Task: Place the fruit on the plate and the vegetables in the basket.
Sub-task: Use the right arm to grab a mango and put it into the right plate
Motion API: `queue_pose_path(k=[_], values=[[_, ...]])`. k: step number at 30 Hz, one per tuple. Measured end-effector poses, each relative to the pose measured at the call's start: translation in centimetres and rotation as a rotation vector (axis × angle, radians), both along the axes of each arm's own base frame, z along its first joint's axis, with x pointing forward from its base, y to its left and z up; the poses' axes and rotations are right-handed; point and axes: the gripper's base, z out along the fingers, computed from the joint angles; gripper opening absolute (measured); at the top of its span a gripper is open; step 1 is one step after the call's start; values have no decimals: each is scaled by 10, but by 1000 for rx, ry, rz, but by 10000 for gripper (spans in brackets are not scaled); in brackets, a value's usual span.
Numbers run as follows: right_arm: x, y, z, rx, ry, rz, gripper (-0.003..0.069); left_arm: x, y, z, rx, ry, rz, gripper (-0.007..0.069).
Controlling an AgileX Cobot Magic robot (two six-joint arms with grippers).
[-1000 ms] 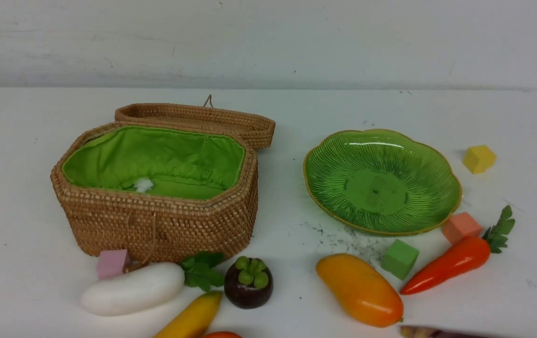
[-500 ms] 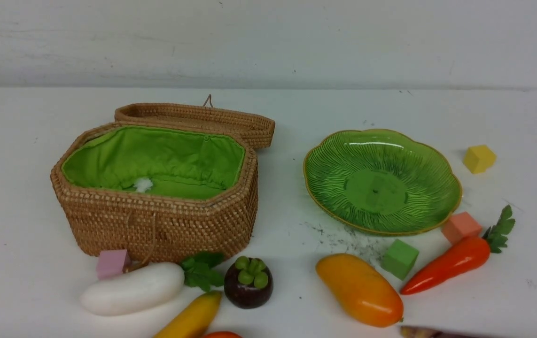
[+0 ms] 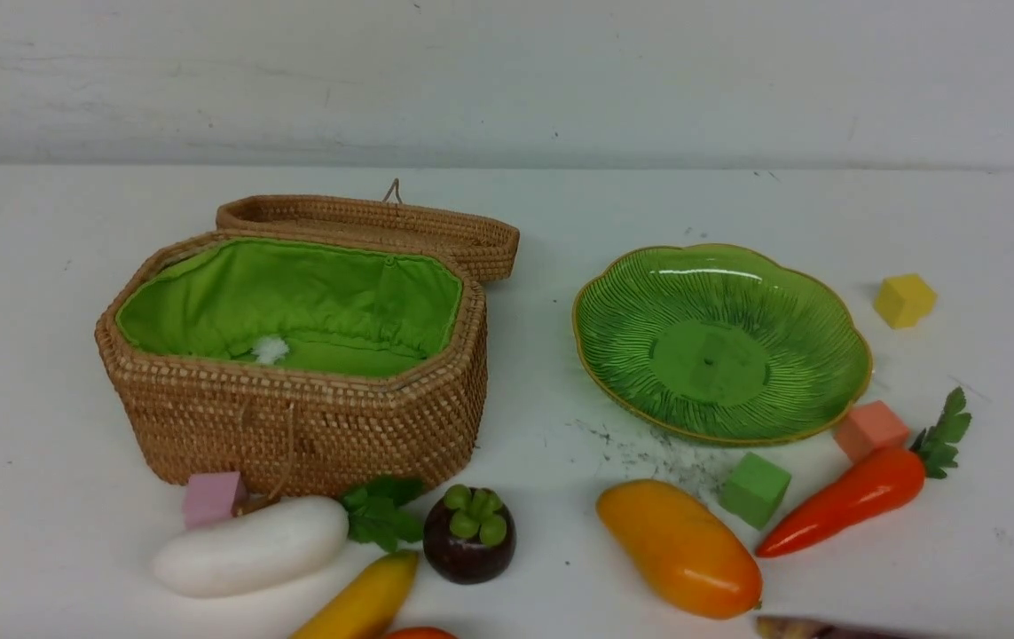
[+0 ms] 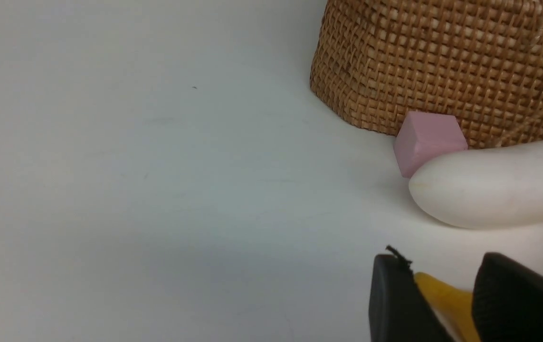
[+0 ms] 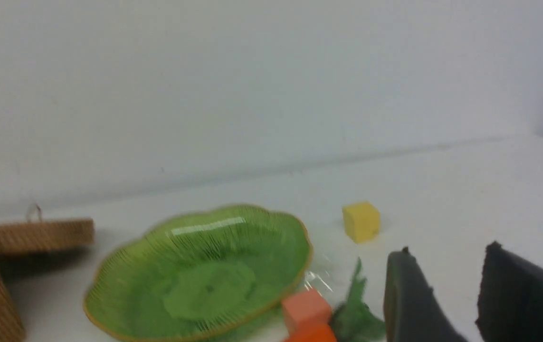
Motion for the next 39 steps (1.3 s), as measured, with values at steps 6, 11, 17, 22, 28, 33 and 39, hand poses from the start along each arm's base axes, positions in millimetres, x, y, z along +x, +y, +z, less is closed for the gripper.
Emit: queue_pose_path(k=[6,11,17,22,28,33,39], values=[[-6,4,22,118,-236,71,242,0,0,0,0,0,0,239],[-9,3,77,263,-266,100,242,0,0,0,0,0,0,239],[15,-1,146,281,-123,46,242,0,0,0,0,0,0,239],[67,-10,156,196,263,-88,242,0,0,0,0,0,0,239],[112,-14,118,83,624,-141,242,0,0,0,0,0,0,239],[135,18,97,30,803,52,242,0,0,0,0,0,0,239],[162,74,78,-165,1035,381,249,0,0,0,0,0,0,239]])
